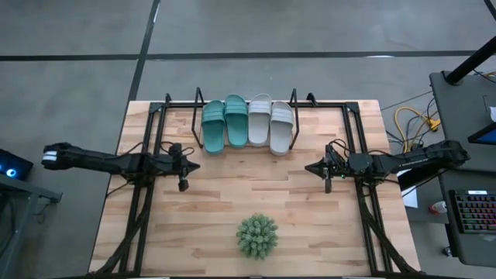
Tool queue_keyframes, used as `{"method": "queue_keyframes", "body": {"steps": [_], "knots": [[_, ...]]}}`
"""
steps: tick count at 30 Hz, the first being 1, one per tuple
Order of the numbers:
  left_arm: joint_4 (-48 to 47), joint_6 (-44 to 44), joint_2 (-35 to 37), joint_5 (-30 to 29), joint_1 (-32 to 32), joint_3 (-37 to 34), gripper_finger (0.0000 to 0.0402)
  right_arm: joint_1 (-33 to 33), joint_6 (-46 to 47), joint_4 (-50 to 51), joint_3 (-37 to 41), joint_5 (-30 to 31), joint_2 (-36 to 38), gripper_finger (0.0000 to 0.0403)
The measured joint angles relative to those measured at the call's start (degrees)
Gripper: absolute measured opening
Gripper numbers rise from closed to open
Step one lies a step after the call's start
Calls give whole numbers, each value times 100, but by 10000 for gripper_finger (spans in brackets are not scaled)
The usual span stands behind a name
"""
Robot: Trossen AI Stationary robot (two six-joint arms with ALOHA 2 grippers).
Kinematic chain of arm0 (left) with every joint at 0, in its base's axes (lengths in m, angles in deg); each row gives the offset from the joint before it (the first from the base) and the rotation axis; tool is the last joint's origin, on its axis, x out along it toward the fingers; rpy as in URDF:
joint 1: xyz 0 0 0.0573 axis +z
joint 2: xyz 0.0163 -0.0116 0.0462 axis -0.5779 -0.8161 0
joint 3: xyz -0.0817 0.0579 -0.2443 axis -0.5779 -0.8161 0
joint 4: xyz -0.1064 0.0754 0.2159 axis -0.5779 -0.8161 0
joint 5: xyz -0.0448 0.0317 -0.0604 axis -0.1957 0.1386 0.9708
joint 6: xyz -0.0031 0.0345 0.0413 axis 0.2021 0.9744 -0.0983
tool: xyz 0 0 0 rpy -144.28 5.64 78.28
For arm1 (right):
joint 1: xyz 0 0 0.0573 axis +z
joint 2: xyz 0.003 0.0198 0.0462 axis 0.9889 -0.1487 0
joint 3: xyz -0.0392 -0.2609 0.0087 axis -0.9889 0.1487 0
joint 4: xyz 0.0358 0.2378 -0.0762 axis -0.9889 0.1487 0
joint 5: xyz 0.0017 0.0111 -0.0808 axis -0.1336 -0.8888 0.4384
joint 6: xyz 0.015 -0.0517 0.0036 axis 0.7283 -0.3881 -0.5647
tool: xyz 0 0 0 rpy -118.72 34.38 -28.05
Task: Pick and place slides into the shelf
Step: Return to Home Position
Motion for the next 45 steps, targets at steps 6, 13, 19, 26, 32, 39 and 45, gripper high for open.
{"method": "queue_keyframes", "body": {"steps": [6, 13, 19, 26, 32, 39, 45], "knots": [[2, 0, -108, 0, 0, 0, 0, 0, 0, 0, 0, -1, 0, 8], [4, 0, -252, 1, 0, 0, 0, 0, 0, 0, 0, -2, 0, 8], [7, 2, -391, 1, 1, 0, 0, 0, -1, 0, 0, -1, 0, 8], [73, 2, -516, 1, 0, -2, 0, 0, 0, -2, -2, -1, 0, 8], [159, 2, -611, 2, 0, -2, 0, 0, 0, -2, -2, -2, 0, 8], [210, 2, -712, 1, 0, -2, 0, 0, -1, -2, -2, -2, 0, 8], [330, 2, -815, 3, 0, -2, 0, -1, 0, -2, -4, -2, 0, 8]]}}
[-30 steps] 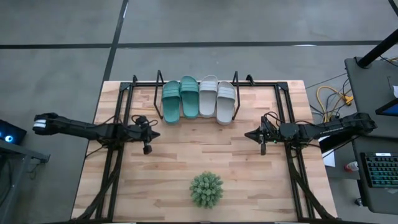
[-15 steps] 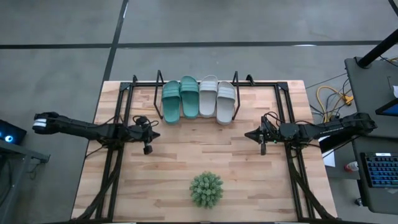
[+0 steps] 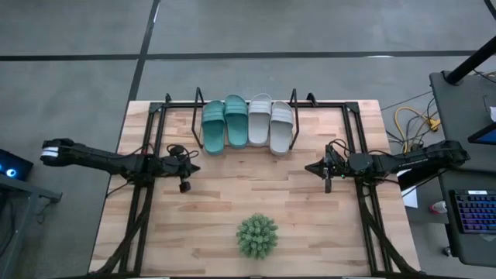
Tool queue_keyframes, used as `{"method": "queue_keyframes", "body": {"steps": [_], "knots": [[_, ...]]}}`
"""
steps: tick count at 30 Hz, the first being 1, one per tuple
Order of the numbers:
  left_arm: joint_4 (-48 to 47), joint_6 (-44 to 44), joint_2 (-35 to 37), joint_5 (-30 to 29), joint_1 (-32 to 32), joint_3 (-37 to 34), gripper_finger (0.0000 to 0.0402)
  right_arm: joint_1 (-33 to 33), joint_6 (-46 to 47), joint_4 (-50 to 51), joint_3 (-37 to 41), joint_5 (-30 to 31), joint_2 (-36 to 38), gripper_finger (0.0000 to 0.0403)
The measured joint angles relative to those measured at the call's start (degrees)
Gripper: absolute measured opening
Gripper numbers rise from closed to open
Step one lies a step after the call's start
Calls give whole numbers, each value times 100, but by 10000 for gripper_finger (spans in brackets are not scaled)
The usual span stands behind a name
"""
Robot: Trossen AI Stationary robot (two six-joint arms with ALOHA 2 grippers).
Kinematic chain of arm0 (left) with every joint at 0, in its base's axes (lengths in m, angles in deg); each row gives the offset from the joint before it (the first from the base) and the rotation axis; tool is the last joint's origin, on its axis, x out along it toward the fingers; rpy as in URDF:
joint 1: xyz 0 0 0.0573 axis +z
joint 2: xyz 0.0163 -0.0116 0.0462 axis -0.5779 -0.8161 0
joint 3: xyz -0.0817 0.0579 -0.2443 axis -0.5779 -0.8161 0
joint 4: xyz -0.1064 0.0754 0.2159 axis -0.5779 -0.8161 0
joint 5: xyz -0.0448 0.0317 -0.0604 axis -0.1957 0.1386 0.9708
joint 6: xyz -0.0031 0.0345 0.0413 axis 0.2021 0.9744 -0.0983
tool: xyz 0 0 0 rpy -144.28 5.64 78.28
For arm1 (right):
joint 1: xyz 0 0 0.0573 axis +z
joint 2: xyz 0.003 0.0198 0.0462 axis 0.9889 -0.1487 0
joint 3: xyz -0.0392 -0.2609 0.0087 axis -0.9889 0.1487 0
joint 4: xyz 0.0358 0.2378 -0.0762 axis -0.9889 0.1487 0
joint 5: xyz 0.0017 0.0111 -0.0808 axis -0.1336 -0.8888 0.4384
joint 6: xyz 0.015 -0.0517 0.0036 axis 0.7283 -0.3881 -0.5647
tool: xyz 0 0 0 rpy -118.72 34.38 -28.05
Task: Pick and place slides into the shelf
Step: Return to Home Position
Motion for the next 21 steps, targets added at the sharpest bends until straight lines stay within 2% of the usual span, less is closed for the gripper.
{"method": "queue_keyframes", "body": {"steps": [21], "knots": [[292, -2, -471, 0, 0, -2, 0, -1, 0, 0, 0, 0, 0, 8]]}}
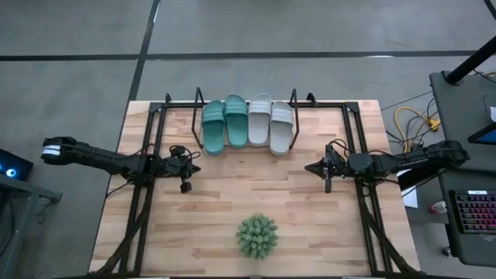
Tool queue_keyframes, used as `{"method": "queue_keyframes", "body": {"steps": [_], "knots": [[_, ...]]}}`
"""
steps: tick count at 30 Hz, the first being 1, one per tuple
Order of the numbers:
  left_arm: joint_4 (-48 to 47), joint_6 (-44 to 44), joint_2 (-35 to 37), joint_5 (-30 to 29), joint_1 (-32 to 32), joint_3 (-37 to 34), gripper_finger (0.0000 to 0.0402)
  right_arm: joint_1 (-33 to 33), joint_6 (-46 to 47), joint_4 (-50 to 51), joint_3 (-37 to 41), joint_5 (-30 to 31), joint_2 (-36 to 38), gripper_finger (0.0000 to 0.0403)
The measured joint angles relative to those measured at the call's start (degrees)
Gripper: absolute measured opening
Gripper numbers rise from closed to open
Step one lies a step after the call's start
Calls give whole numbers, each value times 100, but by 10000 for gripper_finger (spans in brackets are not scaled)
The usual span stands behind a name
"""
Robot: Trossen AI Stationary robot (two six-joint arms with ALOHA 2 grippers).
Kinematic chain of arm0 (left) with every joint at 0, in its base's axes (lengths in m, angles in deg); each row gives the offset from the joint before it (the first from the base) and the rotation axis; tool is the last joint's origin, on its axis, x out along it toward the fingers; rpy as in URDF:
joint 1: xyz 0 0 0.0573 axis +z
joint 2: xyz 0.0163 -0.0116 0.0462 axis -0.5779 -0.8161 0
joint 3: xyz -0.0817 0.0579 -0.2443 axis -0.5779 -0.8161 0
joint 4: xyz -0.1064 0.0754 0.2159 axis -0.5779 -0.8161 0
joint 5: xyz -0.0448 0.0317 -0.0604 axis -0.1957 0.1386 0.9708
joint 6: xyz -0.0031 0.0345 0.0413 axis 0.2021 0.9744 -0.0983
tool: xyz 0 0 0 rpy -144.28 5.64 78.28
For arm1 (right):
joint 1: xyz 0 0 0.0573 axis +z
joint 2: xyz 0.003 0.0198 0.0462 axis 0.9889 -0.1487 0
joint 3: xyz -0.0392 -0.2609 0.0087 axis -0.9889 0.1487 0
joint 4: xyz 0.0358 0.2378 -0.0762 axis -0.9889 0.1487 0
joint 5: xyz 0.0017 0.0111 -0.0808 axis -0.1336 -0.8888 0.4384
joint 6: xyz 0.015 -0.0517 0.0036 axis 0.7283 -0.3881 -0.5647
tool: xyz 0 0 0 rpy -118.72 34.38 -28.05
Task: Pick and place slides into the shelf
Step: Return to Home Position
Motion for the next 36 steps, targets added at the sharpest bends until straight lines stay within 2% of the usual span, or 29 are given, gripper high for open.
{"method": "queue_keyframes", "body": {"steps": [36], "knots": [[456, 0, -730, 0, 0, 0, 0, 2, 0, 0, 0, 0, 0, 9]]}}
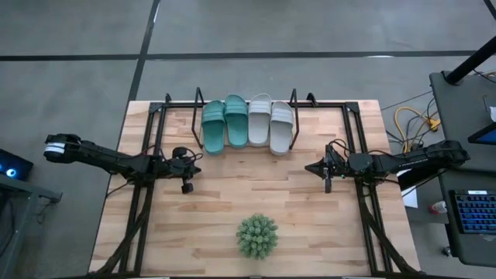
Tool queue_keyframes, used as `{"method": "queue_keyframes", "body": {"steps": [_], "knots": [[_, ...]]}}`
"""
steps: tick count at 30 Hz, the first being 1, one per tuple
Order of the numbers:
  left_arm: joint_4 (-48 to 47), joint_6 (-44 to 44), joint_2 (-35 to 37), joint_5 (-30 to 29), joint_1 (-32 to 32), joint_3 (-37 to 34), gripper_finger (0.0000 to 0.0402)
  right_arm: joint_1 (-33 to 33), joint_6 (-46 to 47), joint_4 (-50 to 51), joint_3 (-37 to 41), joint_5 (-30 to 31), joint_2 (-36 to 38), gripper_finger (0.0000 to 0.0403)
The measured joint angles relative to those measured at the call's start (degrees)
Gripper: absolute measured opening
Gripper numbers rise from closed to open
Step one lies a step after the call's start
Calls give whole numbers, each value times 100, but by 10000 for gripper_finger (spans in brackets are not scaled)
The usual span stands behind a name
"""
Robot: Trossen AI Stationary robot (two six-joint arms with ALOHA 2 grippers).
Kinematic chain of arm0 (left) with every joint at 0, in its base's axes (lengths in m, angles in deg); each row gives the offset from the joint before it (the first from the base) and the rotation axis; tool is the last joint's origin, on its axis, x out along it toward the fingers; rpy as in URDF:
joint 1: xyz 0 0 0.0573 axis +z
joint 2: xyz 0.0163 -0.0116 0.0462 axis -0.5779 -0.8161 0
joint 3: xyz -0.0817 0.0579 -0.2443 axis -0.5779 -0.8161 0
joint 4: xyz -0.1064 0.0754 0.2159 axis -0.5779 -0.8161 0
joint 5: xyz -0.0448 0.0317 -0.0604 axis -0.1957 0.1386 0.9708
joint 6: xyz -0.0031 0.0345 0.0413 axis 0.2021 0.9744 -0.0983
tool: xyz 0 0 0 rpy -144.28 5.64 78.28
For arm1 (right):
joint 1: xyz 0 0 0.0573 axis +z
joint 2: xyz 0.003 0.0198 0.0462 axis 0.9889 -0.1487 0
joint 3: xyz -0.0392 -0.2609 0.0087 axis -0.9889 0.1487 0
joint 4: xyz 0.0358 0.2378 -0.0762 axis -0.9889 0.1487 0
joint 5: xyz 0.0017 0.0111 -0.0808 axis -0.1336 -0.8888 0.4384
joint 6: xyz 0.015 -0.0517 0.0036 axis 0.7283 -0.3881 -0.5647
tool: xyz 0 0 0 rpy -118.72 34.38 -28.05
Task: Pick and place slides into the shelf
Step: Return to Home Position
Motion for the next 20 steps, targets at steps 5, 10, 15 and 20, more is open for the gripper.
{"method": "queue_keyframes", "body": {"steps": [5, 10, 15, 20], "knots": [[33, 0, -70, 0, 0, 0, 0, -1, 0, 0, 0, 0, 1, 9], [135, 0, -159, -1, 1, -2, 0, -2, 0, 0, 0, 0, 2, 8], [170, 0, -263, -1, 0, -2, 0, -2, 0, 0, 0, 0, 1, 9], [283, 2, -355, -2, 2, -2, 0, -2, 0, 0, 0, 0, 2, 9]]}}
